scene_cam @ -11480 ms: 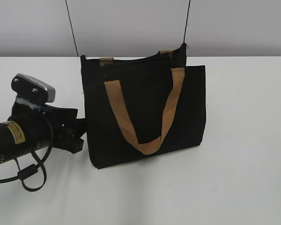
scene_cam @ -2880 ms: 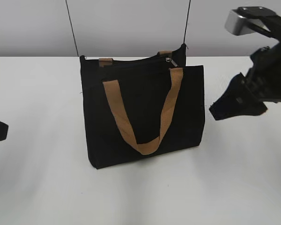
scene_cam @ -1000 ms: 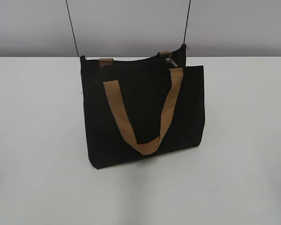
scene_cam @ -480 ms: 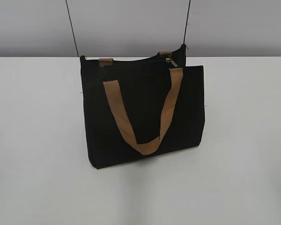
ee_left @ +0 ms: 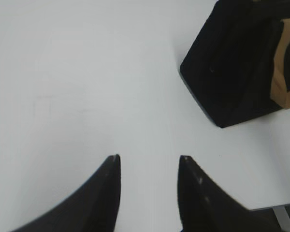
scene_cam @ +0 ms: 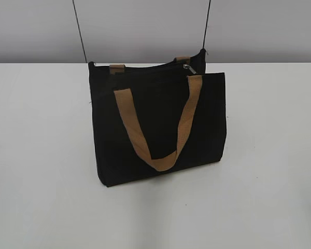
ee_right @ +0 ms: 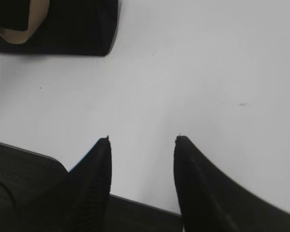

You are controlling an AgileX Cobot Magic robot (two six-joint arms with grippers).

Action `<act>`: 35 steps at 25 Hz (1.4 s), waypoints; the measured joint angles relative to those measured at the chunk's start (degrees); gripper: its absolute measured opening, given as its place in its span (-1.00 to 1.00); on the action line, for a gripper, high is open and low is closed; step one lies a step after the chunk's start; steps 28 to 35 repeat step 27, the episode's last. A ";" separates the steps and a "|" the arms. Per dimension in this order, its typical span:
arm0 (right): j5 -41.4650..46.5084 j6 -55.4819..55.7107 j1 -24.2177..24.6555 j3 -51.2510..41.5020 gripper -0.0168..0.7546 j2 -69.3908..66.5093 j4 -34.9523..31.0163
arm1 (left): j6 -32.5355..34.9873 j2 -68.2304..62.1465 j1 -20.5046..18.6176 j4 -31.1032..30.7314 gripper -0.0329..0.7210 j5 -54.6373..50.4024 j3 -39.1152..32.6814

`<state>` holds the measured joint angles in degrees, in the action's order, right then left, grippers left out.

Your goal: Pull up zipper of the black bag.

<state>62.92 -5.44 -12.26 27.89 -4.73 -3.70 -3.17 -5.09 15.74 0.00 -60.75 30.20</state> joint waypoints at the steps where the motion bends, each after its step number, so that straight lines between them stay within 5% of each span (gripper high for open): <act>1: 0.00 0.00 0.60 0.00 -0.08 0.88 0.00 | 0.00 0.00 -0.81 0.00 -0.12 0.00 0.00; 11: 0.00 0.00 12.54 -0.06 -0.08 5.09 -0.05 | 0.00 0.46 -8.78 0.00 -0.13 0.00 0.00; 20: -0.11 0.06 12.88 -0.06 -0.08 5.09 -0.15 | 0.00 5.63 -14.26 0.00 -0.18 0.00 -0.05; 35: -0.11 0.06 12.88 -0.06 -0.08 5.09 -0.15 | 0.00 5.63 -14.39 0.00 -0.20 0.00 -0.05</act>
